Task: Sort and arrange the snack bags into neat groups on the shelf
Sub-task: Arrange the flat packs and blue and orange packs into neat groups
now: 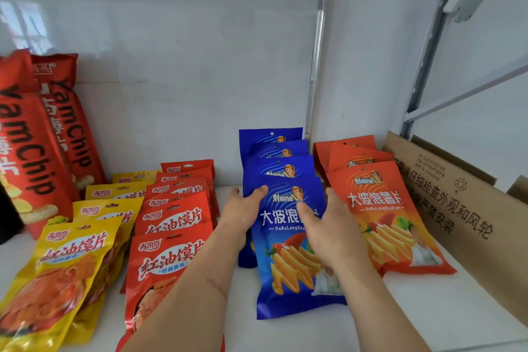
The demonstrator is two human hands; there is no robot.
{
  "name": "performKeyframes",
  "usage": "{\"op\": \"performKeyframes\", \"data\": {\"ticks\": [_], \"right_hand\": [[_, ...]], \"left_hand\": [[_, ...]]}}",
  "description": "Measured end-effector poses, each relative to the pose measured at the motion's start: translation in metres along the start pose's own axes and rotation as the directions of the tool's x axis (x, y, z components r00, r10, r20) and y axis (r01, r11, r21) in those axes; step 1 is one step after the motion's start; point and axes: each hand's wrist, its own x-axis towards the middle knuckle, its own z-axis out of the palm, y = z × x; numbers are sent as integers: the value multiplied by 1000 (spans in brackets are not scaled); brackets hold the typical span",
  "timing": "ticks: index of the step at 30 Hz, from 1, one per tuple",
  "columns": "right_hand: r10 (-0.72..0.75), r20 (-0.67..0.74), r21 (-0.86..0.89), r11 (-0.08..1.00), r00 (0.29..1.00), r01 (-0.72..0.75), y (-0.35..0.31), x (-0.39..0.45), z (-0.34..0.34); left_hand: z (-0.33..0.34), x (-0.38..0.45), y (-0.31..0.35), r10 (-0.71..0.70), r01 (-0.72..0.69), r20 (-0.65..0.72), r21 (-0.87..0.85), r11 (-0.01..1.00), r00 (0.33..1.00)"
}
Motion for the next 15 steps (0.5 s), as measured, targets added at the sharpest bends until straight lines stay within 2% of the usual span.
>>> {"op": "performKeyframes", "data": {"ticks": [4,7,12,15], "right_hand": [[4,-4,-198,980,1000,-5,21,-50,12],[22,22,-224,975,1000,-17,27,-62,24],[29,-29,-321,946,999,-36,27,-64,35],[27,-69,-291,956,997,-46,32,-60,37]], "left_hand": [[3,-13,-10,8,-6,-27,73,997,1000],[7,-20,-14,8,-7,-4,44,999,1000],[13,-20,-19,43,-43,1,46,998,999],[18,-23,-15,65,-63,-19,72,995,998]]}}
